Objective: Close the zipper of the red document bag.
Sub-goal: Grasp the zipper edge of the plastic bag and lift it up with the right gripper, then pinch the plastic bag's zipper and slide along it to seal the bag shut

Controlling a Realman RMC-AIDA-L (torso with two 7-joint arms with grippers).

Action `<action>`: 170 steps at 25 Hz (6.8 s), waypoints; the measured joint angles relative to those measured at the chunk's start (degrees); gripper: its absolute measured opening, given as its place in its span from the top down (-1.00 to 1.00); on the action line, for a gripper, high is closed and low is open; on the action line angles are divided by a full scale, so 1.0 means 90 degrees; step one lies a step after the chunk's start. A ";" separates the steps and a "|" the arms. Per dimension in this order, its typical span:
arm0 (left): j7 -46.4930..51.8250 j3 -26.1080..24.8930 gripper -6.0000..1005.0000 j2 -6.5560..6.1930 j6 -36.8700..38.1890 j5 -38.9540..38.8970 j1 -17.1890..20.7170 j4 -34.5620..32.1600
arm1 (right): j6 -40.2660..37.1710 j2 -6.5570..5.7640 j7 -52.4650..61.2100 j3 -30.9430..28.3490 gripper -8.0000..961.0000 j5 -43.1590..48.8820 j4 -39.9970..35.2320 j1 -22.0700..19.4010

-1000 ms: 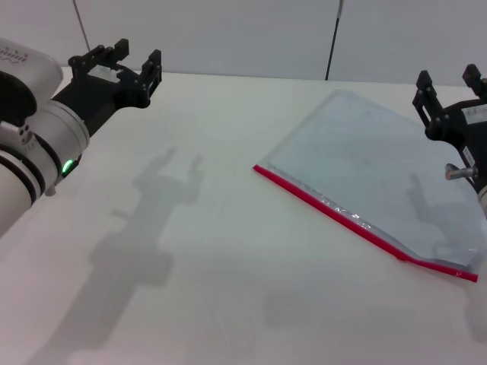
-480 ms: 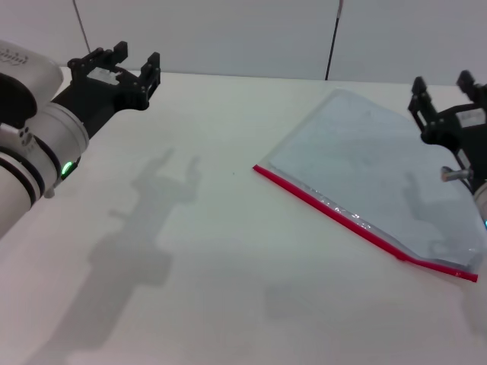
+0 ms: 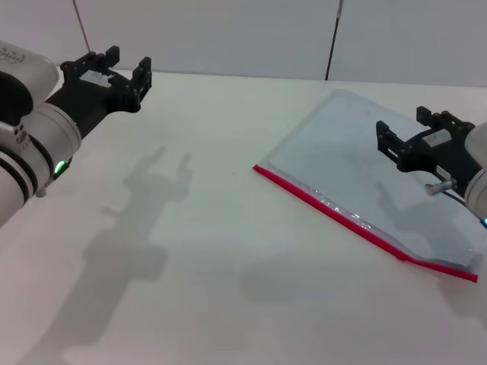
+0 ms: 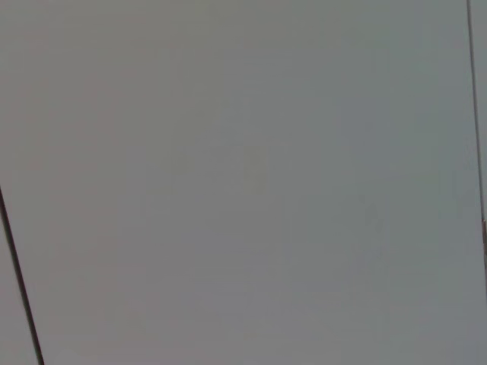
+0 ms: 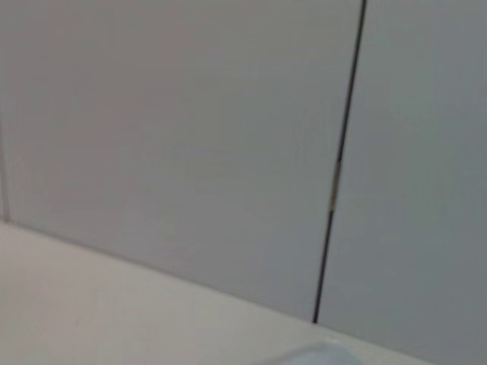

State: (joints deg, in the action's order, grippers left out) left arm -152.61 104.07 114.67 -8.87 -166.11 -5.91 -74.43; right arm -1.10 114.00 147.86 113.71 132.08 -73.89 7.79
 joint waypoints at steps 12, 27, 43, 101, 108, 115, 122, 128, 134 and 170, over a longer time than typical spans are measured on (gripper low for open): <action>0.0091 -0.0030 0.04 -0.0024 -0.0055 0.0000 0.0002 0.0069 | -0.3743 0.0169 -0.1568 -0.1349 -0.39 0.0000 -0.1321 -0.0260; 0.0125 -0.0054 0.04 -0.0028 -0.0080 -0.0008 -0.0115 0.0338 | -0.5860 0.0230 -0.1810 -0.2066 -0.40 0.1727 -0.1778 -0.0356; 0.0188 -0.0134 0.04 -0.0041 -0.0082 -0.0010 -0.0131 0.0489 | -0.7209 0.0253 -0.1809 -0.1982 -0.40 0.2059 -0.2470 -0.0394; 0.0326 -0.0206 0.05 0.0003 -0.0098 0.0000 -0.0252 0.0654 | -0.6458 0.0262 -0.1038 -0.1543 -0.03 0.3183 -0.1560 0.0199; 0.0325 -0.0144 0.05 -0.0050 -0.0098 0.0013 -0.0255 0.0556 | -0.6121 0.0262 -0.0684 -0.1497 0.18 0.3234 -0.1783 0.0160; 0.0538 -0.0114 0.05 -0.0117 -0.0191 0.0013 -0.0240 0.0342 | -0.5885 0.0271 -0.0555 -0.1391 0.57 0.3235 -0.2564 -0.0174; 0.1116 0.0115 0.05 -0.0559 -0.0773 0.0058 -0.0365 0.0472 | -0.5592 0.0272 -0.0542 -0.1212 0.71 0.3216 -0.3036 -0.0474; 0.1775 0.0856 0.15 -0.1241 -0.1132 0.0538 -0.0934 0.0643 | -0.5497 0.0265 -0.0544 -0.1098 0.85 0.3190 -0.3134 -0.0513; 0.2522 0.1144 0.14 -0.1468 -0.1798 0.2026 -0.1704 0.1179 | -0.5472 0.0262 -0.0549 -0.0994 0.88 0.3161 -0.3136 -0.0478; 0.2871 -0.0054 -0.06 -0.0374 -0.4112 0.6273 -0.3780 0.3068 | -0.5490 0.0233 -0.0716 -0.0731 0.89 0.2551 -0.3603 -0.0206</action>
State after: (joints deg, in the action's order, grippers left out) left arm -126.77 103.58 111.31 -45.88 -109.65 -39.92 -46.81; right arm -50.51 116.10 141.41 107.13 155.04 -106.32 5.93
